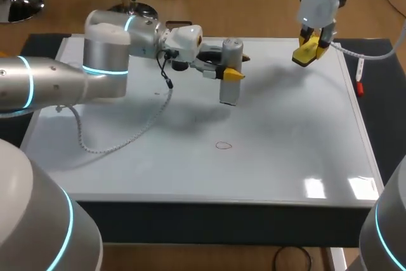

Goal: Pick up the inspection probe, press it on each red-marked spot on the whiteboard one by one, put down the probe, pick up the eraser, and wipe off all the red marks.

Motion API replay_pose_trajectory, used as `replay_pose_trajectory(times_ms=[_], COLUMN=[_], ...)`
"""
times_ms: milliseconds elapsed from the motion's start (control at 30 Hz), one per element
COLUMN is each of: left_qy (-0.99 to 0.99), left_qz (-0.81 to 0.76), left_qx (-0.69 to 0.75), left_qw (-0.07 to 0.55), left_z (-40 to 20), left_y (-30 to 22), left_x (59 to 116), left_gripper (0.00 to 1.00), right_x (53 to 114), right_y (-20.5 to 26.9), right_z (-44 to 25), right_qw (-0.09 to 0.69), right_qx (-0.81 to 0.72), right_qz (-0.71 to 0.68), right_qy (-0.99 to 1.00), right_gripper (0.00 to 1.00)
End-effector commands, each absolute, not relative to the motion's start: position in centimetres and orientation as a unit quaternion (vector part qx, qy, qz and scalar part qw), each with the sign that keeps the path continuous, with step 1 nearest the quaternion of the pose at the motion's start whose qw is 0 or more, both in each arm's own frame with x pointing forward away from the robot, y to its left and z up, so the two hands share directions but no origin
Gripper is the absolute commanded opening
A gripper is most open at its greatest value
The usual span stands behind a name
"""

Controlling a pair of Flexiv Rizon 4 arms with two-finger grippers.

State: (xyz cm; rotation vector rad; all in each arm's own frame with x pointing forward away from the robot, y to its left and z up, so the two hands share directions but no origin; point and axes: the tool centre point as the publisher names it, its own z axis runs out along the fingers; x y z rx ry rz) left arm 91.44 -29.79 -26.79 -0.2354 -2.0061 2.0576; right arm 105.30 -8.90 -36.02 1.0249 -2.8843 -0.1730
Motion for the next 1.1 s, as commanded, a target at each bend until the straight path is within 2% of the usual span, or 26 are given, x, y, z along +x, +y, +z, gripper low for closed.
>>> replay_pose_trajectory(times_ms=[33, 1100], left_qy=[-0.683, -0.683], left_qz=[0.71, 0.707], left_qx=[-0.095, -0.104], left_qw=[0.142, 0.15], left_z=[-27.4, -30.6], left_y=[-30.3, -29.9], left_x=[92.2, 94.0], left_gripper=[0.0, 0.0], right_x=[105.3, 105.3], right_y=[-9.0, -9.0], right_z=[-35.9, -35.9], right_qw=[0.039, 0.039], right_qx=[0.335, 0.335], right_qz=[-0.055, -0.055], right_qy=[-0.94, -0.94], right_gripper=[0.0, 0.0])
